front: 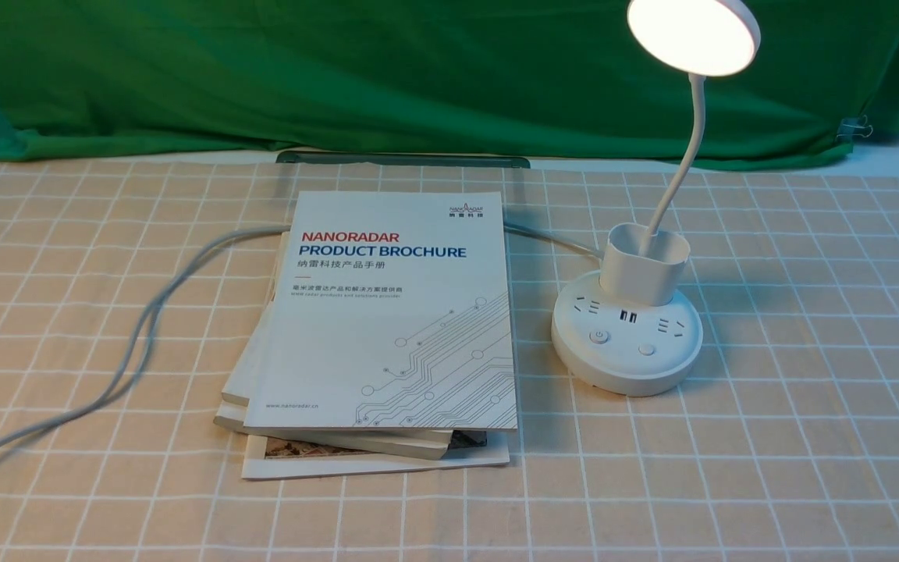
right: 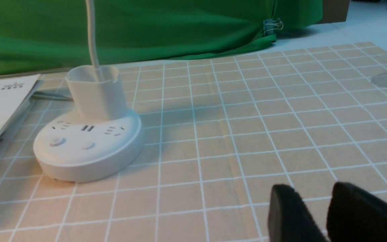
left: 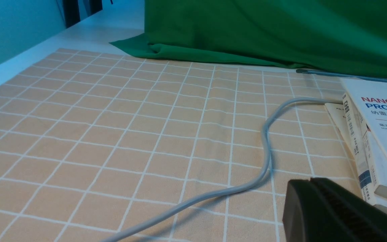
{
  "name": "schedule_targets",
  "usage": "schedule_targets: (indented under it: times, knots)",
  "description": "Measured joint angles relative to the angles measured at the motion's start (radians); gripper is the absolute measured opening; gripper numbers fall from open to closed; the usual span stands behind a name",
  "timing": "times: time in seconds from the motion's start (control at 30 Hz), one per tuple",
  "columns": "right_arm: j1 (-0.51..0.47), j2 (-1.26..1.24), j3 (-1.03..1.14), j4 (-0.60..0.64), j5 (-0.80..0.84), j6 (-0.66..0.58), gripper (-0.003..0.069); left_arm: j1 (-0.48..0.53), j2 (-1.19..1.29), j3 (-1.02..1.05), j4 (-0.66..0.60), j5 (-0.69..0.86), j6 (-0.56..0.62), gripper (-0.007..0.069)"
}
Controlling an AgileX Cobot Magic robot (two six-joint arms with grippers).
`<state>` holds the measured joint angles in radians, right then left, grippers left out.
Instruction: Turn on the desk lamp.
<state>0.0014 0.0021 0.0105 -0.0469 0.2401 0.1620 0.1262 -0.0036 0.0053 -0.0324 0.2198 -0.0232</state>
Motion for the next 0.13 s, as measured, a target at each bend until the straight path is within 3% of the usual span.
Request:
schedule_targets:
  times: [0.13]
  knots:
    - [0.0, 0.0, 0.0, 0.0, 0.0, 0.0, 0.024, 0.0, 0.0, 0.0, 0.0, 0.0, 0.0, 0.0021]
